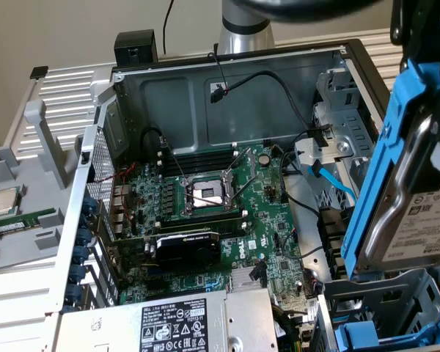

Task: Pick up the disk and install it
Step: 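Insert the disk into the insertion slot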

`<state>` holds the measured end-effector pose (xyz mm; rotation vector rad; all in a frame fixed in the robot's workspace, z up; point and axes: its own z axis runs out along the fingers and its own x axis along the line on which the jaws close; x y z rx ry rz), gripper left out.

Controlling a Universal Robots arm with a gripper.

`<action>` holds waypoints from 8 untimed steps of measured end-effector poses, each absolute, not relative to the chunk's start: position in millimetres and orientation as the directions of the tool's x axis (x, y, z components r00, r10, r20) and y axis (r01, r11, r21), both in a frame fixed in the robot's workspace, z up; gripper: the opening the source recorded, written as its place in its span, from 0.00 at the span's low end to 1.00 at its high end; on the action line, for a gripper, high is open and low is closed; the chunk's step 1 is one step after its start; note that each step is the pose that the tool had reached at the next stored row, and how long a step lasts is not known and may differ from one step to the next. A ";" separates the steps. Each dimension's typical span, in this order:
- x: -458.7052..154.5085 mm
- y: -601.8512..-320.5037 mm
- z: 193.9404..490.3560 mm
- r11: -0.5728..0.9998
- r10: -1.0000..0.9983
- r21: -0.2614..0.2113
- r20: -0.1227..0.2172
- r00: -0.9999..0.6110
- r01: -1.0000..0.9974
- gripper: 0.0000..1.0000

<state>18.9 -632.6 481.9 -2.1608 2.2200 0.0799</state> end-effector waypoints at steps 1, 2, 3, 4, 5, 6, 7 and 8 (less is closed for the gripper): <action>17.3 -632.6 480.0 0.027 -0.997 0.007 -0.066 -0.027 -1.000 0.37; 15.6 -632.5 478.2 0.027 -0.997 0.007 -0.066 -0.027 -1.000 0.37; 13.9 -632.2 476.5 0.027 -0.997 0.007 -0.066 -0.027 -1.000 0.37; 12.8 -631.9 474.5 0.027 -0.997 0.007 -0.066 -0.027 -1.000 0.37; 12.8 -631.9 472.7 0.027 -0.997 0.006 -0.067 -0.027 -1.000 0.37; 12.8 -631.9 471.5 0.027 -0.997 0.006 -0.067 -0.027 -1.000 0.37; 12.8 -631.8 470.6 0.027 -0.997 0.005 -0.066 -0.028 -1.000 0.37; 12.7 -631.2 469.9 0.029 -0.997 0.003 -0.066 -0.030 -1.000 0.37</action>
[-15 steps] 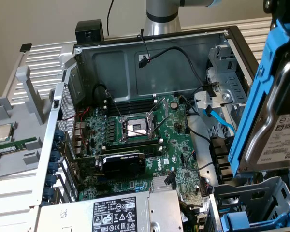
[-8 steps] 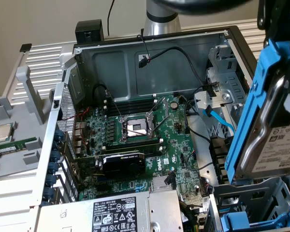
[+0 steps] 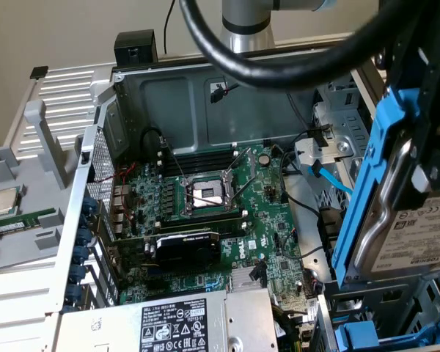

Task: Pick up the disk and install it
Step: 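Insert the disk into the insertion slot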

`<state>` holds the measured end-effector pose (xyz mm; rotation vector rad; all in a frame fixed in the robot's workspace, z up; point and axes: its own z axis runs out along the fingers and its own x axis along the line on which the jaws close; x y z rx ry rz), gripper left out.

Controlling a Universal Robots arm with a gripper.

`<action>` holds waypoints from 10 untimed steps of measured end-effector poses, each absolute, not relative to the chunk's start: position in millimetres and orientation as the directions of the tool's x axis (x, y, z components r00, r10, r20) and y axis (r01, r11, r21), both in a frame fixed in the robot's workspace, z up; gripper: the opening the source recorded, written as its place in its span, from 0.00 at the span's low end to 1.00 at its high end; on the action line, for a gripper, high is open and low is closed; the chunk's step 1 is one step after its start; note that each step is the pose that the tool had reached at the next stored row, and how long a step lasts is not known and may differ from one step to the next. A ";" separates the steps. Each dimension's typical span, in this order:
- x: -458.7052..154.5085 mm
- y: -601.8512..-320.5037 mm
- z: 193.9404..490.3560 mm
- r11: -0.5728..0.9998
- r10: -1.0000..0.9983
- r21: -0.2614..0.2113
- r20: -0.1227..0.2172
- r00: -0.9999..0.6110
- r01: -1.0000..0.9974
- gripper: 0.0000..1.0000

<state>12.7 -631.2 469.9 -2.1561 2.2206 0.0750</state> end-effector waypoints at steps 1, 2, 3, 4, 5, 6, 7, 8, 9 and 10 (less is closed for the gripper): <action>12.8 -630.7 469.5 0.031 -0.997 0.001 -0.066 -0.031 -1.000 0.37; 12.6 -630.3 469.2 0.032 -0.997 -0.002 -0.066 -0.032 -0.999 0.37; 12.7 -629.9 469.2 0.033 -0.997 -0.006 -0.064 -0.032 -0.999 0.37; 12.7 -629.8 469.0 0.034 -0.998 -0.011 -0.061 -0.033 -0.999 0.37; 12.7 -629.7 468.7 0.035 -0.998 -0.015 -0.058 -0.034 -0.999 0.37; 12.6 -629.6 468.3 0.037 -0.998 -0.019 -0.055 -0.036 -0.999 0.37; 12.5 -629.5 467.7 0.038 -0.998 -0.021 -0.053 -0.037 -0.999 0.37; 12.1 -629.1 466.7 0.039 -0.998 -0.022 -0.052 -0.037 -0.999 0.37; 11.6 -628.6 465.1 0.039 -0.998 -0.022 -0.051 -0.038 -0.999 0.37; 11.1 -628.0 463.5 0.040 -0.998 -0.022 -0.051 -0.039 -0.999 0.37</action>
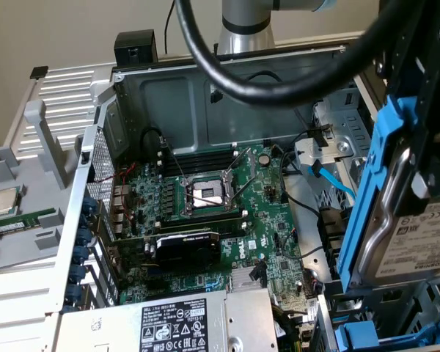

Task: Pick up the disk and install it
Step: 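Insert the disk into the insertion slot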

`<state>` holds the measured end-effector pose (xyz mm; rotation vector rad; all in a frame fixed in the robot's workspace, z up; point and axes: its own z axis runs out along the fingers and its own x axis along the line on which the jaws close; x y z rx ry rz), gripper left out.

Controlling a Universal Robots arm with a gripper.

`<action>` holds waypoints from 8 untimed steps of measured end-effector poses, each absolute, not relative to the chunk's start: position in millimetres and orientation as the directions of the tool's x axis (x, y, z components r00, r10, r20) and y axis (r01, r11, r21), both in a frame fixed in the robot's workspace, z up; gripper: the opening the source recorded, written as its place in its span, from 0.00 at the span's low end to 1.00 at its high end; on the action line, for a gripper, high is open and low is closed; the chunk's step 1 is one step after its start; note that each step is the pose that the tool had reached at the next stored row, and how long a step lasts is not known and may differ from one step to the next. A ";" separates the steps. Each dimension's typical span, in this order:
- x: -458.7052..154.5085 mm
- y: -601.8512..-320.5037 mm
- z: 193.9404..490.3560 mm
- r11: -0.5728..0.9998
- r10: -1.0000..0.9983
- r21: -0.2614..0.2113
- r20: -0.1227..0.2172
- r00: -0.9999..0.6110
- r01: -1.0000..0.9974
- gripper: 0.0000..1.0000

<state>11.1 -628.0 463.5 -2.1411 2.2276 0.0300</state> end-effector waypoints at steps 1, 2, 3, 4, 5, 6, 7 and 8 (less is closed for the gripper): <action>10.9 -627.5 462.1 0.041 -0.998 -0.022 -0.049 -0.040 -0.999 0.37; 10.9 -626.9 461.1 0.041 -0.998 -0.022 -0.047 -0.040 -0.999 0.37; 10.8 -626.2 460.1 0.041 -0.998 -0.022 -0.045 -0.040 -0.999 0.37; 10.6 -625.3 459.3 0.042 -0.998 -0.022 -0.043 -0.041 -0.999 0.37; 10.6 -624.5 458.8 0.042 -0.998 -0.022 -0.042 -0.041 -0.999 0.37; 10.5 -623.9 458.3 0.042 -0.998 -0.022 -0.041 -0.041 -0.999 0.37; 10.4 -623.5 458.2 0.042 -0.998 -0.022 -0.039 -0.041 -0.999 0.37; 10.3 -623.0 457.7 0.043 -0.998 -0.022 -0.037 -0.042 -0.999 0.37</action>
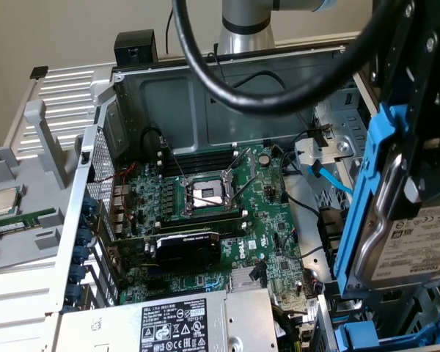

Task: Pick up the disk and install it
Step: 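Insert the disk into the insertion slot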

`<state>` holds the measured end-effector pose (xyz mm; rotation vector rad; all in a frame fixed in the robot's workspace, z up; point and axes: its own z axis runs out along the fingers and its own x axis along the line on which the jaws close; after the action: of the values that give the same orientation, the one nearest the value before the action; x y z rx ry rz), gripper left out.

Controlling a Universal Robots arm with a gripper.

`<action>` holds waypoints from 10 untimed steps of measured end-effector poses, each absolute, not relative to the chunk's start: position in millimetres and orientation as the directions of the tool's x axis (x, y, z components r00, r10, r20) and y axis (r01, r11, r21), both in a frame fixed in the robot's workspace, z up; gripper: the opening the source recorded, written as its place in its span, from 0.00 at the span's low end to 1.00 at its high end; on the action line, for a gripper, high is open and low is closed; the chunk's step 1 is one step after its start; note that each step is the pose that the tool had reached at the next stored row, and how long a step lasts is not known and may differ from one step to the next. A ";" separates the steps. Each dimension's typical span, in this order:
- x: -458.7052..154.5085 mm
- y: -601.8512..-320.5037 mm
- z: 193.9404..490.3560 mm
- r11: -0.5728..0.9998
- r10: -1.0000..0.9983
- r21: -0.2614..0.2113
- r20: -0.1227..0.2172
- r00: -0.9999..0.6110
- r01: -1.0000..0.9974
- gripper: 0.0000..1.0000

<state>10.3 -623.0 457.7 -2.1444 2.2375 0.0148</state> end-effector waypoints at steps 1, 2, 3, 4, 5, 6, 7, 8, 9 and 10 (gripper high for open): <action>10.2 -622.2 457.2 0.043 -0.998 -0.022 -0.035 -0.042 -0.999 0.37; 10.1 -621.2 456.7 0.043 -0.999 -0.023 -0.033 -0.042 -0.999 0.37; 10.1 -620.7 456.6 0.043 -0.999 -0.023 -0.032 -0.043 -0.999 0.37; 9.3 -620.7 456.5 0.044 -0.999 -0.023 -0.032 -0.043 -0.999 0.37; 8.4 -620.8 456.5 0.044 -0.999 -0.023 -0.031 -0.043 -0.999 0.37; 8.1 -621.3 456.5 0.044 -0.999 -0.023 -0.032 -0.043 -0.999 0.37; 7.9 -622.2 456.6 0.044 -0.999 -0.023 -0.032 -0.043 -0.999 0.37; 7.8 -623.0 456.2 0.046 -0.998 -0.023 -0.033 -0.045 -0.999 0.37; 7.8 -623.8 455.9 0.049 -0.998 -0.023 -0.034 -0.048 -0.999 0.37; 7.7 -624.6 455.5 0.053 -0.998 -0.023 -0.036 -0.053 -0.998 0.37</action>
<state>7.7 -624.6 455.5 -2.1329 2.2493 0.0133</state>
